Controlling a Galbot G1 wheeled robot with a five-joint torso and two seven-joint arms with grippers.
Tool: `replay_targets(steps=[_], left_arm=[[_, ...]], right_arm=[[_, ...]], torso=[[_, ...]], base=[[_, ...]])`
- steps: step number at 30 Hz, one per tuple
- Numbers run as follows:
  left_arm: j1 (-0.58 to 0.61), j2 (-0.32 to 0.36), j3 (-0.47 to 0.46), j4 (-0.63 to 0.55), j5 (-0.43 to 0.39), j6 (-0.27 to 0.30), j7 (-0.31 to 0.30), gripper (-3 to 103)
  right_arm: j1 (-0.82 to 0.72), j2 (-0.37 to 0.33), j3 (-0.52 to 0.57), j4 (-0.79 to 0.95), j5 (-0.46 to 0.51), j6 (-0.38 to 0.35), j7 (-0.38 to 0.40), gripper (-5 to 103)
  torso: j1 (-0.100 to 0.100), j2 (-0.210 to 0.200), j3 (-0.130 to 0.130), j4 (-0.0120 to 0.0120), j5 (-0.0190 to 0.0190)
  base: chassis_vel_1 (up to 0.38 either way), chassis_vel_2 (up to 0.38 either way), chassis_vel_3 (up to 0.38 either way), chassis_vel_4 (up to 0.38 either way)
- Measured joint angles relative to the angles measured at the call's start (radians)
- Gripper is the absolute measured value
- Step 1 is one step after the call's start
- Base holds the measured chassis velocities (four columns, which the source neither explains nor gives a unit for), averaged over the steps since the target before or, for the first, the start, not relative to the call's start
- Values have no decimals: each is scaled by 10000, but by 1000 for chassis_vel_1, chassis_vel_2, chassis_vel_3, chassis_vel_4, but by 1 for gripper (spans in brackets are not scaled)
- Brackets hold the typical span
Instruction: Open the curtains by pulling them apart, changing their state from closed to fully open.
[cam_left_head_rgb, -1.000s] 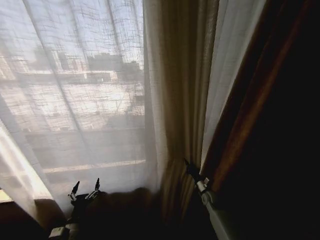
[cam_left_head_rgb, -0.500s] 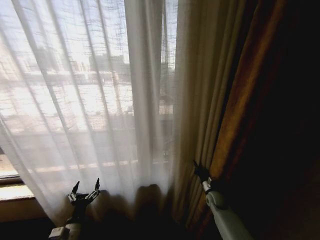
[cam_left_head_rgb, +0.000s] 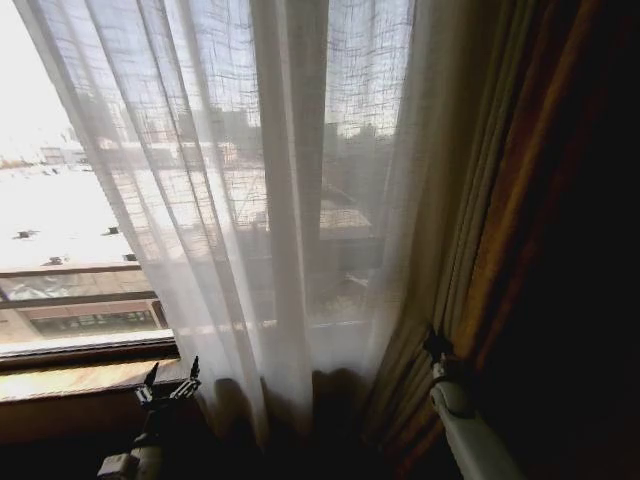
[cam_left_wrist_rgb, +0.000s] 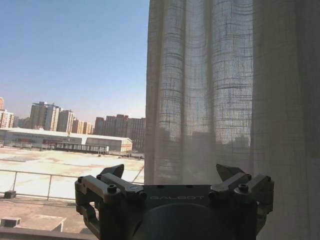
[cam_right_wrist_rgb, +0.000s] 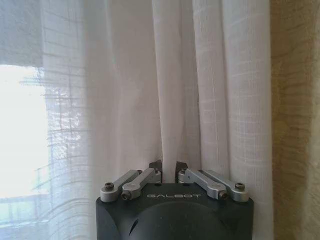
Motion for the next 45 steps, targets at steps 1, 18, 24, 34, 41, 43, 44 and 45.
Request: replay_targets(steps=[1,18,24,34,41,43,44,45], left_arm=[[0,0,0,0,0,0,0,100],[-1,0,2,0,0,0,1,100],[0,-1,2,0,0,0,0,100],[0,-1,0,0,0,0,0,100],[0,0,0,1,0,-1,1,100],[-1,0,0,0,0,0,1,100],[-1,-1,0,1,0,0,0,100],[-1,-1,0,0,0,0,0,100]], right_arm=[[-244,2,-67,418,162,-15,-211,15],[-2153,-110,80,2811,-633,978,-1458,80],[-2406,-155,170,3054,-638,991,-1478,99],[-2501,-306,163,3087,-559,1134,-1685,100],[-2396,-354,135,2869,-534,1221,-1757,100],[-2370,-395,126,2790,-479,1264,-1765,100],[-2364,-408,125,2762,-465,1271,-1768,100],[-2348,-422,125,2715,-450,1284,-1786,100]], torso=[[0,0,0,-1,-4],[0,0,-1,0,-1],[0,0,-1,0,0],[0,0,-1,0,-1],[0,0,-1,0,0],[1,0,-1,0,-4],[0,0,-1,0,-3],[0,0,-1,0,0]], base=[[0,0,0,0],[0,0,0,0],[28,31,-39,-32],[175,158,-182,-188],[279,290,-300,-289],[307,331,-327,-323],[332,332,-313,-322],[348,347,-334,-322]])
